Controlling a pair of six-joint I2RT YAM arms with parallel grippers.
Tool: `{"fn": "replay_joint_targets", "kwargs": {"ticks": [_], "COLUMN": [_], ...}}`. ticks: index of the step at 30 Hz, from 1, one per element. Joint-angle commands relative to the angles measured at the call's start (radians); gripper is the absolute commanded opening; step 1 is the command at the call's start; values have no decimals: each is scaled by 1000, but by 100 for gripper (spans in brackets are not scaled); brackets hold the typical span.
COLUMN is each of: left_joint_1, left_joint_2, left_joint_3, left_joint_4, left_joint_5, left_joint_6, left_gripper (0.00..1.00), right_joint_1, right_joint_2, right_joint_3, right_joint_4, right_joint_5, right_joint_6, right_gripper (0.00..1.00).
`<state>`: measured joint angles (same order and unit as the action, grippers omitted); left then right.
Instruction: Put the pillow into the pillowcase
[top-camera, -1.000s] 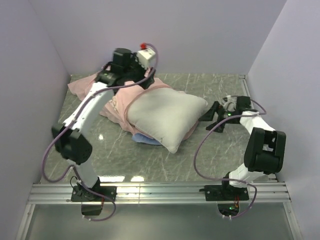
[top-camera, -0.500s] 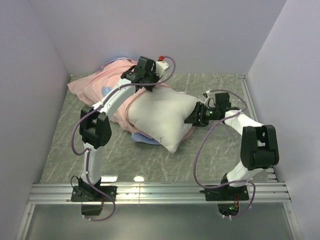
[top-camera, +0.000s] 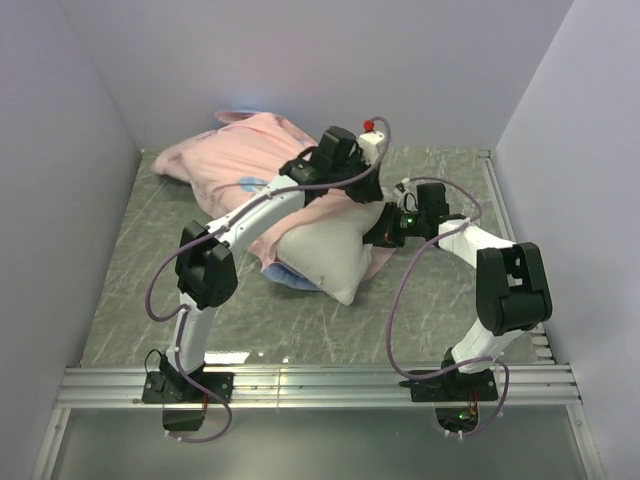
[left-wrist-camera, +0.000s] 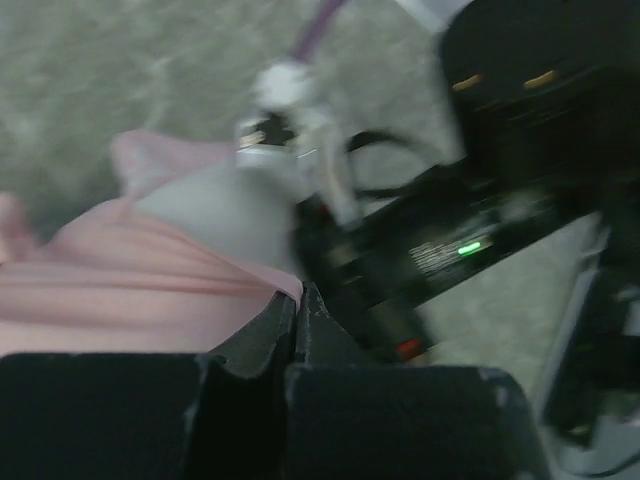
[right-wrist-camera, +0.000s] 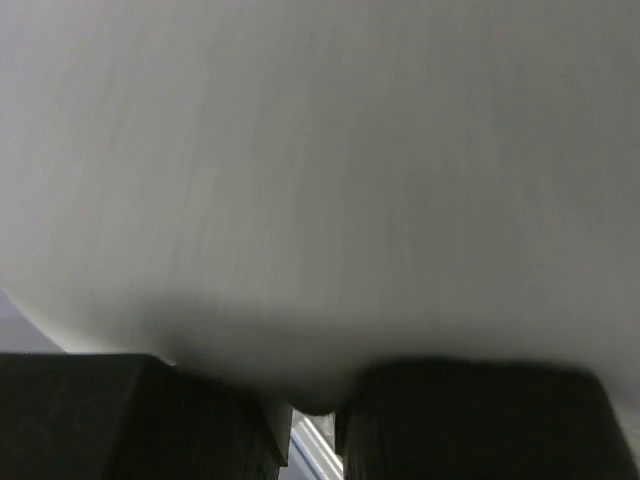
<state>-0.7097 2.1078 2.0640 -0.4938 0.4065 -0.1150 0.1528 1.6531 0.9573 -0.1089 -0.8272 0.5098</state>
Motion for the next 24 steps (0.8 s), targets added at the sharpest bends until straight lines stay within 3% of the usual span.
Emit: {"fn": "replay_joint_targets", "kwargs": {"ticks": [1,3,6,8,9,11,12,13,16,19,24], "left_joint_1": [-126,-125,-100,-55,-34,24,39,56,147,210,262], "left_joint_2": [-103,-129,-131,-152,-169,-256,-293,-372,-542,-679,-813], "left_joint_3": [-60,-130,-75,-42,-44,-83,-109,-139,-377,-564,-746], "left_joint_4": [385,460,355,204,160,28,-15,-46,-109,-137,-158], "left_joint_5": [320,315,282,238,207,122,7,-52,-225,-372,-405], "left_joint_6": [-398,-509,-447,-334,-289,-128,-65,-10,154,270,318], "left_gripper": [0,0,2,21,44,58,63,64,68,70,75], "right_joint_1": [36,36,34,33,36,36,36,34,34,36,56], "right_joint_2": [16,13,5,-3,-13,-30,-53,-67,-131,-177,-226], "right_joint_3": [69,83,83,71,66,52,43,35,-11,-25,-11], "right_joint_4": [207,199,198,206,203,187,181,166,129,65,-29], "right_joint_5": [-7,-1,0,8,16,26,30,34,37,33,45], "right_joint_6": [107,102,105,105,104,95,95,95,105,98,41], "right_gripper": [18,17,16,17,17,30,37,56,78,83,88]}}
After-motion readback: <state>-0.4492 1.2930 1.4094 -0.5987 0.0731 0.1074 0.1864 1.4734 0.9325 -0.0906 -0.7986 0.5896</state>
